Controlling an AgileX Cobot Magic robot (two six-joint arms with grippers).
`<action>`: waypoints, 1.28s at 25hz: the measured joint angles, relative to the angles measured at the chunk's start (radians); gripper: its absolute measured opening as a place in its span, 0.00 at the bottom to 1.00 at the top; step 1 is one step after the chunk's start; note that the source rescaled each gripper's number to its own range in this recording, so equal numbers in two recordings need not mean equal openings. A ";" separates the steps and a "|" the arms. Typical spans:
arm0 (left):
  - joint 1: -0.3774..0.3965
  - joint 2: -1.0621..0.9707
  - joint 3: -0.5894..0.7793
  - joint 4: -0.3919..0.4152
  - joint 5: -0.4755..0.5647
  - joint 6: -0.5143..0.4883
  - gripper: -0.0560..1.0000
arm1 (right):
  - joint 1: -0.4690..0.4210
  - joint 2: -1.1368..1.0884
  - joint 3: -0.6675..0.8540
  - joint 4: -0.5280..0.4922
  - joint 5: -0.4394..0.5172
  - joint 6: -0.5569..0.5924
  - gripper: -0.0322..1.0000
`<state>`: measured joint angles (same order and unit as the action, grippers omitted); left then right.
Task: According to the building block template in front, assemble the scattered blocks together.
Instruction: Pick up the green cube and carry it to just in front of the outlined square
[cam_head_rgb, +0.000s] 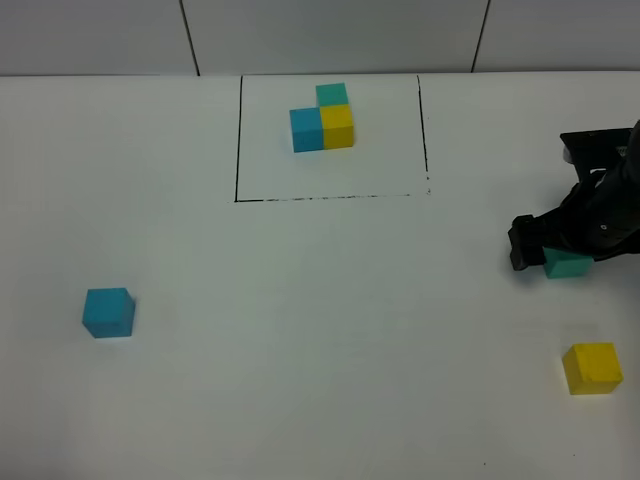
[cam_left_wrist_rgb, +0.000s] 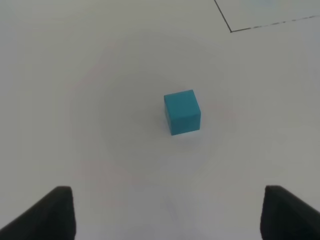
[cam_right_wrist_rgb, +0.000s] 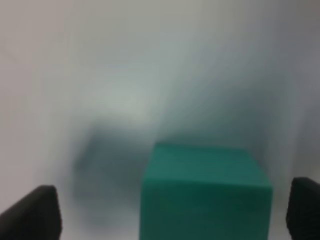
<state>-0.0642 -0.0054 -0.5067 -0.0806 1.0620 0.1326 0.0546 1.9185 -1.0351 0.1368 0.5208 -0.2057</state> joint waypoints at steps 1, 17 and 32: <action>0.000 0.000 0.000 0.000 0.000 0.000 0.86 | 0.000 0.003 0.000 0.000 0.000 0.000 0.75; 0.000 0.000 0.000 0.000 0.000 0.000 0.86 | 0.172 0.006 -0.180 -0.144 0.205 -0.248 0.05; 0.000 0.000 0.000 0.000 0.000 0.000 0.86 | 0.488 0.259 -0.658 -0.148 0.486 -0.919 0.05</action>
<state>-0.0642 -0.0054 -0.5067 -0.0806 1.0620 0.1326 0.5426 2.1775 -1.6930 -0.0113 1.0066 -1.1246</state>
